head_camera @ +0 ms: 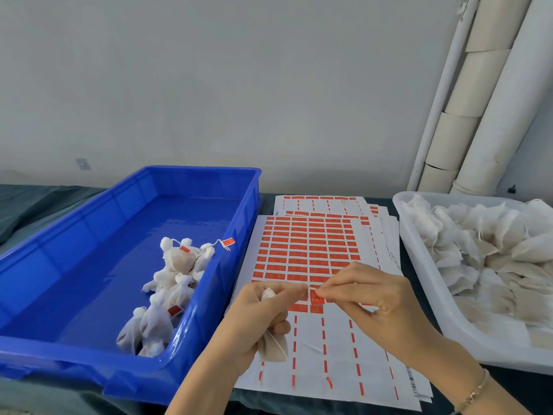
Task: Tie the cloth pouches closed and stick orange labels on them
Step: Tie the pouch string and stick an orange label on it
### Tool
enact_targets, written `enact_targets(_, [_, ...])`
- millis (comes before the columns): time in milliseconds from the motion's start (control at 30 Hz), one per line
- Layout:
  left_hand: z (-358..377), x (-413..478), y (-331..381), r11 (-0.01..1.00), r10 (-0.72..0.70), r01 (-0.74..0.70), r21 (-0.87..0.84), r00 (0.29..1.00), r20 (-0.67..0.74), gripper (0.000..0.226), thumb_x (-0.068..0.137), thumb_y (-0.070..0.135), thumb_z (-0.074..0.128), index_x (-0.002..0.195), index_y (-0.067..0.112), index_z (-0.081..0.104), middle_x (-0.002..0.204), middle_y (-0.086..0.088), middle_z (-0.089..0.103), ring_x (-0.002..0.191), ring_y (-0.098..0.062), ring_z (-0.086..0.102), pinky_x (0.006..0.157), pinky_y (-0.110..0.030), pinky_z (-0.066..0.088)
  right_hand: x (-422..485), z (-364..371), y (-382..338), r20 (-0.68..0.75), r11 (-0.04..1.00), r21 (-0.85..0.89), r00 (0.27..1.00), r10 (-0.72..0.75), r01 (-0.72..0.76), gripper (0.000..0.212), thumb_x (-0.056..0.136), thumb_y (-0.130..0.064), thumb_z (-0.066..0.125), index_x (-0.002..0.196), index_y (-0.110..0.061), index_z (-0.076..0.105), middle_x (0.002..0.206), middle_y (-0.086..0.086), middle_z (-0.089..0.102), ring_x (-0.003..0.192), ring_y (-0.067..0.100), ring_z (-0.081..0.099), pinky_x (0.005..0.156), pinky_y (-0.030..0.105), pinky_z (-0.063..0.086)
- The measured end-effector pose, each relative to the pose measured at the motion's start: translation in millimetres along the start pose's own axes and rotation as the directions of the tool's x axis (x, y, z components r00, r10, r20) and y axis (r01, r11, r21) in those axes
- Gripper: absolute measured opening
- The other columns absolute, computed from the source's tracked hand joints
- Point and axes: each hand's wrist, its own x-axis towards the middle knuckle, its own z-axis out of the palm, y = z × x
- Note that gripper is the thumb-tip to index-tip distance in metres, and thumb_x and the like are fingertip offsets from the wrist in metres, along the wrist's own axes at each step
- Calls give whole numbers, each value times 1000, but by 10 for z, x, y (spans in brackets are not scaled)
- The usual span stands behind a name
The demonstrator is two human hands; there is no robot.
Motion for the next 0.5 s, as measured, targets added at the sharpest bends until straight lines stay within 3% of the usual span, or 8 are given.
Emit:
enact_targets(133, [7, -14, 10, 1000, 21, -21, 2, 1000, -8, 33, 60, 47, 77, 77, 20, 77, 52, 0, 47, 45, -7, 43, 52, -18, 41, -28, 13, -13, 47, 994, -103, 999, -20, 24, 24, 78, -16, 69, 101, -17, 75, 101, -4, 71, 96, 7, 65, 84, 22, 56])
enact_targets(233, [30, -33, 2, 998, 53, -52, 44, 998, -26, 23, 65, 39, 80, 78, 20, 77, 61, -3, 61, 48, -7, 48, 53, -19, 43, -26, 45, -84, -33, 987, 78, 990, 140, -137, 20, 79, -22, 71, 97, -29, 73, 99, -18, 70, 97, 1, 63, 85, 12, 51])
enact_targets(333, [57, -49, -1, 994, 75, -69, 82, 994, -76, 15, 70, 35, 77, 76, 22, 77, 60, -3, 61, 47, -6, 49, 53, -19, 44, 27, 100, -150, -30, 866, 330, 913, 407, -375, 15, 76, -41, 73, 91, -38, 68, 90, -27, 69, 90, -1, 65, 77, 6, 49])
enact_targets(400, [63, -73, 6, 986, 116, -101, 129, 987, -113, 9, 72, 33, 76, 74, 24, 77, 56, 0, 61, 46, -3, 50, 52, -17, 44, 42, 158, -141, 23, 823, 370, 890, 455, -431, 17, 70, -43, 68, 86, -34, 70, 84, -25, 70, 85, 1, 67, 75, 10, 52])
enact_targets(500, [44, -140, 16, 962, 193, -156, 225, 969, -152, 6, 77, 31, 75, 73, 28, 77, 59, 9, 66, 49, 1, 54, 51, -11, 43, 82, 232, -120, 58, 819, 378, 894, 445, -432, 3, 77, -32, 71, 79, -32, 71, 77, -22, 70, 82, 2, 67, 72, 9, 52])
